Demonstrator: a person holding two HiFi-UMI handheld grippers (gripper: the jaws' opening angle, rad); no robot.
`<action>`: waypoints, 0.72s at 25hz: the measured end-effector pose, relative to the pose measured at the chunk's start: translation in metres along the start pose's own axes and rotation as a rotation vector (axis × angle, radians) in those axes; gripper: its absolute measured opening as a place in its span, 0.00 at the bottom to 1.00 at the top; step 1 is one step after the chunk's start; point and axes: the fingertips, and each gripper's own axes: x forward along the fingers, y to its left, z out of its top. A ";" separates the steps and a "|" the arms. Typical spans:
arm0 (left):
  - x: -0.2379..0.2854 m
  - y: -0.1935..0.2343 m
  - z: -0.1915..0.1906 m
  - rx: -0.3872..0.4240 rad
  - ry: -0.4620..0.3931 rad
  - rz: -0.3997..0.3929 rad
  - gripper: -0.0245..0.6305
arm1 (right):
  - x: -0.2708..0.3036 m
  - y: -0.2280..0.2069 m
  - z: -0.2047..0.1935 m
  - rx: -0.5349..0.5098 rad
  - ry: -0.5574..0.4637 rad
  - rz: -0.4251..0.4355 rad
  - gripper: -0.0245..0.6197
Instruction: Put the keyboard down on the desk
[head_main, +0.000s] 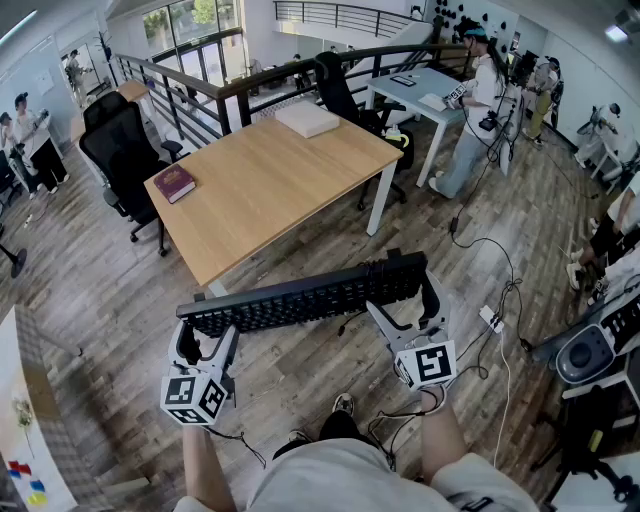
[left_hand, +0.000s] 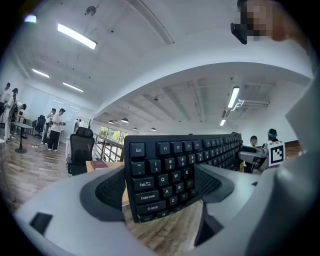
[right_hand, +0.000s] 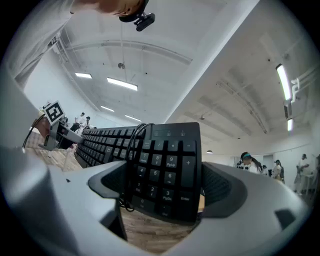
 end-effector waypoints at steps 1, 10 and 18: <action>-0.002 0.001 0.000 -0.001 -0.001 0.000 0.69 | -0.002 0.002 0.001 0.000 -0.001 -0.002 0.75; -0.014 -0.004 -0.006 -0.005 0.009 -0.018 0.69 | -0.019 0.009 0.001 0.004 0.017 -0.016 0.75; -0.007 -0.010 -0.005 0.002 0.005 -0.026 0.69 | -0.020 0.000 -0.002 0.009 0.011 -0.025 0.75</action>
